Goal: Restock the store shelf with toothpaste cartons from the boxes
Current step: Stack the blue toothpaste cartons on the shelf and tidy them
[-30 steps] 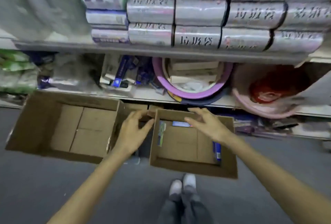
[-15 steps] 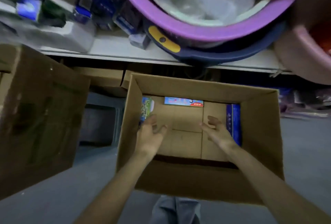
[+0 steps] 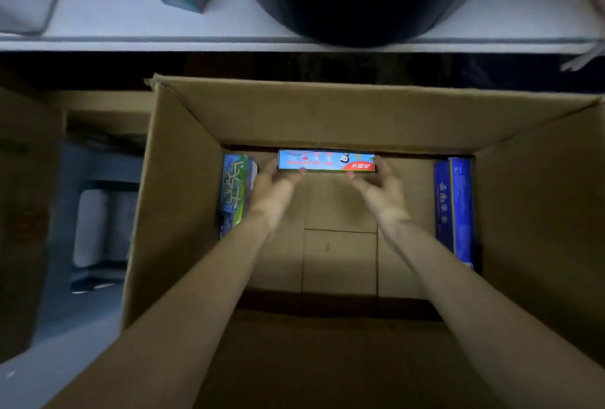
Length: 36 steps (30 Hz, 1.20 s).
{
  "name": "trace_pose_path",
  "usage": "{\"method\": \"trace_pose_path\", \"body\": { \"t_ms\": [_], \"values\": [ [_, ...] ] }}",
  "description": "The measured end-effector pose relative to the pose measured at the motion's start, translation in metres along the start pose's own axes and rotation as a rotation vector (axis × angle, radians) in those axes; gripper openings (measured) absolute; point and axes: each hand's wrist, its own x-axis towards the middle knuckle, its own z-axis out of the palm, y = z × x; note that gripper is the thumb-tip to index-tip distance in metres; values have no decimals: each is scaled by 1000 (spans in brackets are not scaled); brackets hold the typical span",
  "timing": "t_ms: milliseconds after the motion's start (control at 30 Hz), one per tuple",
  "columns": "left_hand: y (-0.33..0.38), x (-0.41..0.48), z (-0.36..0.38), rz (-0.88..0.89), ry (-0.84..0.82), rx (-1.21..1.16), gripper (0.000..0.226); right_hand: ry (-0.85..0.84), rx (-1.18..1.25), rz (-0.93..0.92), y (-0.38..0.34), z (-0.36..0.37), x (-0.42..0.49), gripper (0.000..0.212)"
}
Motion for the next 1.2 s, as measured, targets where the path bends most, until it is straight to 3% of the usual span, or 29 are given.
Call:
{"method": "trace_pose_path", "body": {
  "t_ms": [100, 167, 333, 400, 567, 800, 933, 1033, 1133, 1200],
  "values": [
    [-5, 0, 1, -24, 0, 33, 32, 65, 125, 74, -4, 1, -17, 59],
    [-10, -5, 0, -41, -22, 97, 30, 55, 163, 126, 5, -1, -26, 48],
    [-31, -25, -2, -85, 37, 119, 23, 50, 205, 153, 18, -1, -41, 55],
    [-36, -32, -2, -52, 124, 58, 30, 26, 214, 169, 17, -2, -50, 62],
    [-39, -54, -4, -54, 230, -148, 27, 83, 360, 178, 11, -2, -71, 54],
    [-40, -81, -23, -37, 242, -133, 30, 134, 405, 206, -7, -13, -103, 53],
    [-29, -89, -35, -25, 248, -217, 30, 87, 397, 215, -23, -16, -124, 38],
    [-11, -97, -38, -11, 222, -407, 27, 53, 429, 257, -29, -16, -141, 38],
    [8, -112, -38, -35, 175, -588, 42, -43, 538, 275, -38, -15, -165, 39],
    [15, -125, -37, -107, 98, -653, 36, -126, 609, 277, -49, -14, -181, 35]
  ]
}}
